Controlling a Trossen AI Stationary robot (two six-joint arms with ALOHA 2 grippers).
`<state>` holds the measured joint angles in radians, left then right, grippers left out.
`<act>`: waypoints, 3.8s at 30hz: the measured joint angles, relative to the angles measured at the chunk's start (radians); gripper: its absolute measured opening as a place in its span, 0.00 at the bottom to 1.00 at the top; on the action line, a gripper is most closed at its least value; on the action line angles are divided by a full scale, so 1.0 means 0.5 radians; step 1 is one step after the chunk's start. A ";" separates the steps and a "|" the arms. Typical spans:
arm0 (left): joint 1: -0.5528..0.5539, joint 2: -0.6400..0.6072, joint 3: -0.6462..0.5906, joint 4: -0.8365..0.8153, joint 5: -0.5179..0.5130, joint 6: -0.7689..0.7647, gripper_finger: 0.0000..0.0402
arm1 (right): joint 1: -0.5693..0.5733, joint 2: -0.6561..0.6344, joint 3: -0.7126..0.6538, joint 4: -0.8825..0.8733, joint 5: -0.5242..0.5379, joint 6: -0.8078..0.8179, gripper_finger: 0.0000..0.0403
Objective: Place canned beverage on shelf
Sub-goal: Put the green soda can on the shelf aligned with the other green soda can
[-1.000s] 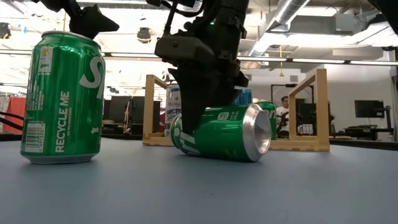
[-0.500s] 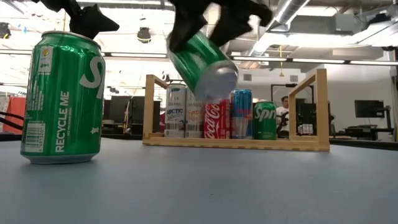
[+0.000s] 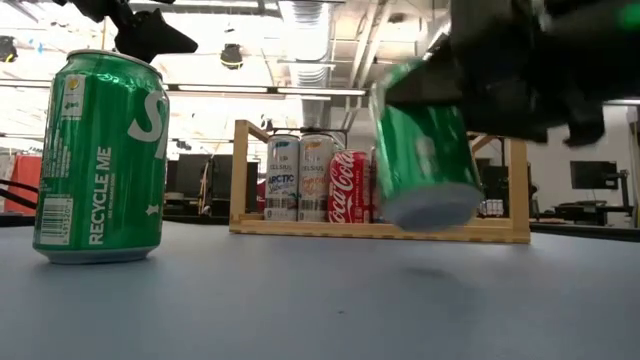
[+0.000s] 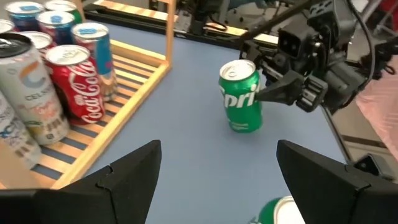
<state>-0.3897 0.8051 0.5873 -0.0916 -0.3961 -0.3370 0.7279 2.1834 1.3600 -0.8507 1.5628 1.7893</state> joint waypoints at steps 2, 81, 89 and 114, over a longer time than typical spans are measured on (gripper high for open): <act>0.000 0.000 0.000 0.006 -0.042 -0.003 0.76 | -0.008 0.000 -0.067 0.012 0.001 0.146 0.71; 0.001 0.000 0.000 0.021 -0.157 0.043 0.76 | -0.055 -0.027 0.346 -0.225 -1.214 -0.942 0.97; 0.001 0.000 0.000 -0.010 -0.086 0.030 0.76 | -0.130 -0.047 0.959 -1.113 -1.603 -0.865 0.97; 0.001 0.001 0.000 -0.174 -0.057 -0.047 0.76 | -0.506 -0.040 1.590 -1.440 -2.601 -1.701 0.97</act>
<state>-0.3893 0.8055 0.5873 -0.1787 -0.4245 -0.3603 0.4751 2.1635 2.1552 -1.5708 0.2623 0.9391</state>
